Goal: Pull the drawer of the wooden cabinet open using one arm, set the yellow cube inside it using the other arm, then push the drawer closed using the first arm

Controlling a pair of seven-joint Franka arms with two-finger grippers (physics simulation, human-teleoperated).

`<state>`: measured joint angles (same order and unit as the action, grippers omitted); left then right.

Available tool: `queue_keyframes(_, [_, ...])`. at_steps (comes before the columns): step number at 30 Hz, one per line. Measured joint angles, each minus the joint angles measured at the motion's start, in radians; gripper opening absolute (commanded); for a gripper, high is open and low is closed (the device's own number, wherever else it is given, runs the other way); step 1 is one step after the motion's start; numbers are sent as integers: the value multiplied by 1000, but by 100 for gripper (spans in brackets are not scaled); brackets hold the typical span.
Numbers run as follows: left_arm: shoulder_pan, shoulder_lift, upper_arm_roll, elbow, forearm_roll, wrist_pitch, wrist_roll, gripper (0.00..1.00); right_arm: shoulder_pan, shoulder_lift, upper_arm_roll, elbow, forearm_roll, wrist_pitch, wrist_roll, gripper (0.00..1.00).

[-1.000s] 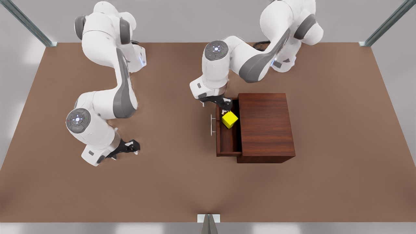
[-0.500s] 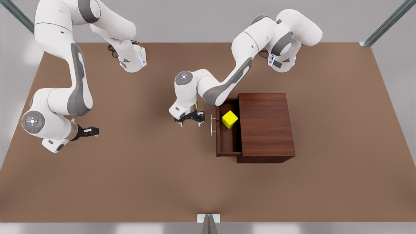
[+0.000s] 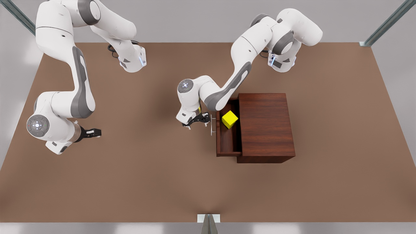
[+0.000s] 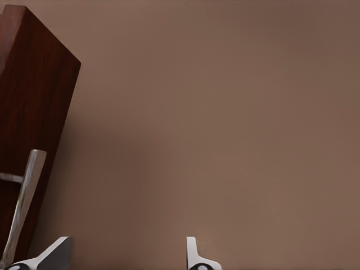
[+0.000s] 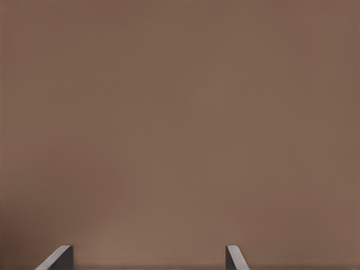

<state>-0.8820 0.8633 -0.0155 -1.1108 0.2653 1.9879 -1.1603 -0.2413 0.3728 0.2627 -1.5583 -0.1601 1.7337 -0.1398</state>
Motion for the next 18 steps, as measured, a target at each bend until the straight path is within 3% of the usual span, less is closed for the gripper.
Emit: queue_keyframes(18, [51,-114,25,-192,7,-8,62,100,-1,0,22,12,-2,-2,22,100])
